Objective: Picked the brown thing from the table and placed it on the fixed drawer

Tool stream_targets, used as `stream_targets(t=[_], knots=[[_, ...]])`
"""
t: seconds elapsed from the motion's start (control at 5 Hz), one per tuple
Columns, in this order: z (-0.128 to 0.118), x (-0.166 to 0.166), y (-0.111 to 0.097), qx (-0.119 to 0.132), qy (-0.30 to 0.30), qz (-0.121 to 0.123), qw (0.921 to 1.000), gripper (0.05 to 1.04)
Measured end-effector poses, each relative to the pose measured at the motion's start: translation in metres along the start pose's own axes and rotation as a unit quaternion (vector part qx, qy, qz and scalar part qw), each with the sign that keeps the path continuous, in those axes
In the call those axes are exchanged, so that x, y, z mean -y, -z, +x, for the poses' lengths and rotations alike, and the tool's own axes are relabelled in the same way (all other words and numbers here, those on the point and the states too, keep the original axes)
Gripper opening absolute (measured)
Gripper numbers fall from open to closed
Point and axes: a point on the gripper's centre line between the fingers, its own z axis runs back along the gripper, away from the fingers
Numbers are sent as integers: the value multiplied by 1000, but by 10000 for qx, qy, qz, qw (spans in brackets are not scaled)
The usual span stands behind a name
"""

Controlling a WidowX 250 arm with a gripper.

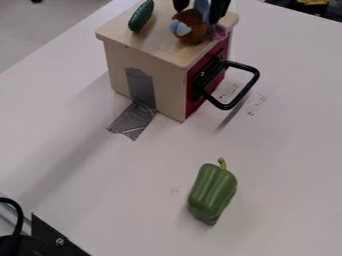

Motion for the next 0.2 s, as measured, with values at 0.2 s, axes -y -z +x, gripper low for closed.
stream_targets(t=[0.2], knots=[[6,0,-30,223,56,-93,9997,1000]])
